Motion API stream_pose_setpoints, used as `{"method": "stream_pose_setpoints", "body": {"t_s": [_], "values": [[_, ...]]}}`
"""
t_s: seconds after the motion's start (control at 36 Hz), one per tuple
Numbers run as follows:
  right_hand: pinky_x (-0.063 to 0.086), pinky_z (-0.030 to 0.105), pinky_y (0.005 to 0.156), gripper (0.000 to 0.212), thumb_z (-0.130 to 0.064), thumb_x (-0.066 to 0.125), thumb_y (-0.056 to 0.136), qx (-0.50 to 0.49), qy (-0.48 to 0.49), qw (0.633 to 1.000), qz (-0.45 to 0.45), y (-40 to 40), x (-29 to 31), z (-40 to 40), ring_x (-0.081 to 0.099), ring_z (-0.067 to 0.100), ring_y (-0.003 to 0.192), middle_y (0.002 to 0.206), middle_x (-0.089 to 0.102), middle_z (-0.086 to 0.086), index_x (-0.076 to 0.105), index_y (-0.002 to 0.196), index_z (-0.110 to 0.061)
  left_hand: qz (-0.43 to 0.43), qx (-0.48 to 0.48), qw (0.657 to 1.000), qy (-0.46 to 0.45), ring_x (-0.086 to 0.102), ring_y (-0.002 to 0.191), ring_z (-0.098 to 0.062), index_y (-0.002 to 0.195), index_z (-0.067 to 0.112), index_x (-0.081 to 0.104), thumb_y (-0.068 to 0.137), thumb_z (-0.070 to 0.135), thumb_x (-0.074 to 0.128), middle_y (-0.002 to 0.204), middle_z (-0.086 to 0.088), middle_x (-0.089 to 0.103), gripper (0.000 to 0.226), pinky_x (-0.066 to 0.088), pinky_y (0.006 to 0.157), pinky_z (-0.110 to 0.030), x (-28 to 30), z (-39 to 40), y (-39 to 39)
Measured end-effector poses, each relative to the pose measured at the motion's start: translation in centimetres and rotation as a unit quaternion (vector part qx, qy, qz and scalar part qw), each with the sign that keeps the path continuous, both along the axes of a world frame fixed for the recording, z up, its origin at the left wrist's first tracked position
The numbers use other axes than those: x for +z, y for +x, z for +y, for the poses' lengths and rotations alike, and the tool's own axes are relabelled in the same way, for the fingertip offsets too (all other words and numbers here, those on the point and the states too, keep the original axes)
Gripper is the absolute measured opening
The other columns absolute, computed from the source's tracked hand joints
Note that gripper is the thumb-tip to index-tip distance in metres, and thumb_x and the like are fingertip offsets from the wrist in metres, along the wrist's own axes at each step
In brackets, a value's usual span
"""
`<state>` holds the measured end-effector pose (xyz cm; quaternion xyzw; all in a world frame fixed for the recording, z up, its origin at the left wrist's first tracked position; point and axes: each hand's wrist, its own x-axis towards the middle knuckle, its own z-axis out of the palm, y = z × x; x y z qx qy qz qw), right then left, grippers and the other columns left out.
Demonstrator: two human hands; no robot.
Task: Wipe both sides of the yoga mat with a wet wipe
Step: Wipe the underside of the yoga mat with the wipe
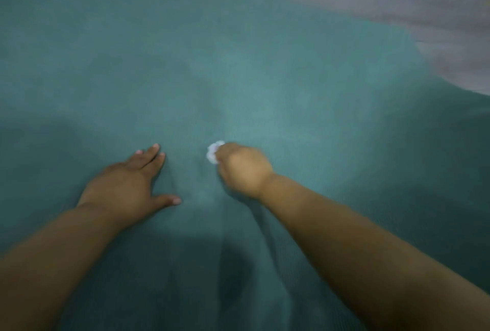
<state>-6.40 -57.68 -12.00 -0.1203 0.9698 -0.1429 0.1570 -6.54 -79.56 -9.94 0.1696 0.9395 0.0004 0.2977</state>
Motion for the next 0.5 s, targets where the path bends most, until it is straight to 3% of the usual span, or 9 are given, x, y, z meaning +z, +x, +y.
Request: {"method": "stream_pose_setpoints", "body": {"t_s": [0.08,0.14,0.19,0.25,0.28,0.33,0.42,0.5], "values": [[0.039,0.028,0.096,0.030,-0.013,0.042,0.093,-0.175,0.068,0.982,0.019,-0.6,-0.1,7.2,0.053,0.025,0.118,0.127,0.057,0.011,0.058,0.119,-0.010,0.002,0.017,1.000,-0.013,-0.006,0.146,-0.018,0.150,0.028,-0.008,0.076,0.080,0.033,0.156,0.009,-0.019,0.100,0.005,0.119,-0.032,-0.6,-0.7,0.4],[0.044,0.031,0.088,0.027,-0.012,0.039,0.093,-0.325,0.120,0.938,0.025,-0.5,-0.2,11.6,0.058,0.031,0.108,0.116,0.061,0.016,0.059,0.108,-0.006,0.007,0.025,1.000,-0.013,-0.009,0.146,-0.021,0.150,0.029,-0.012,0.077,0.080,0.031,0.156,0.009,-0.022,0.099,0.004,0.118,-0.033,-1.1,-0.5,0.8],[0.045,0.032,0.085,0.027,-0.015,0.038,0.094,-0.453,0.104,0.885,0.010,0.1,-0.1,13.3,0.058,0.034,0.105,0.113,0.062,0.018,0.060,0.106,-0.003,0.014,0.032,0.999,-0.005,-0.010,0.146,-0.022,0.149,0.029,-0.012,0.078,0.078,0.032,0.156,0.008,-0.022,0.098,0.004,0.118,-0.035,-1.4,-0.3,0.9],[0.045,0.033,0.084,0.024,-0.013,0.039,0.094,-0.503,0.083,0.860,0.000,0.3,-0.6,11.7,0.058,0.034,0.104,0.112,0.062,0.019,0.058,0.105,-0.002,0.014,0.038,0.999,0.002,-0.011,0.146,-0.023,0.149,0.029,-0.013,0.078,0.078,0.032,0.155,0.009,-0.022,0.098,0.004,0.119,-0.035,-1.5,-0.3,0.9],[0.044,0.033,0.085,0.024,-0.014,0.039,0.095,-0.496,0.077,0.865,0.005,0.2,-0.9,9.9,0.058,0.033,0.106,0.112,0.062,0.018,0.057,0.106,-0.003,0.013,0.041,0.999,0.005,-0.012,0.146,-0.023,0.149,0.029,-0.013,0.078,0.078,0.032,0.155,0.009,-0.023,0.098,0.004,0.119,-0.035,-1.6,-0.4,0.9],[0.042,0.031,0.088,0.025,-0.015,0.037,0.096,-0.407,0.035,0.912,0.020,0.1,-1.4,4.7,0.057,0.030,0.109,0.114,0.061,0.015,0.057,0.109,-0.005,0.012,0.043,0.999,0.008,-0.012,0.146,-0.023,0.149,0.029,-0.013,0.077,0.078,0.033,0.155,0.009,-0.023,0.098,0.004,0.119,-0.036,-1.7,-0.4,0.9],[0.044,0.031,0.088,0.026,-0.012,0.044,0.090,-0.149,-0.032,0.988,-0.014,1.8,-1.0,-3.4,0.057,0.028,0.108,0.116,0.061,0.011,0.060,0.111,-0.010,0.011,0.049,0.998,0.021,-0.011,0.146,-0.023,0.150,0.028,-0.011,0.079,0.076,0.037,0.156,0.008,-0.021,0.098,0.004,0.119,-0.035,-1.6,-0.2,1.1],[0.049,0.034,0.082,0.030,-0.015,0.048,0.088,0.029,-0.037,0.999,0.002,4.5,-0.2,-5.6,0.062,0.028,0.104,0.119,0.062,0.012,0.061,0.114,-0.012,0.003,0.048,0.998,0.030,-0.011,0.146,-0.023,0.151,0.027,-0.009,0.080,0.073,0.042,0.156,0.007,-0.021,0.098,0.002,0.119,-0.034,-1.3,-0.4,1.3]]}}
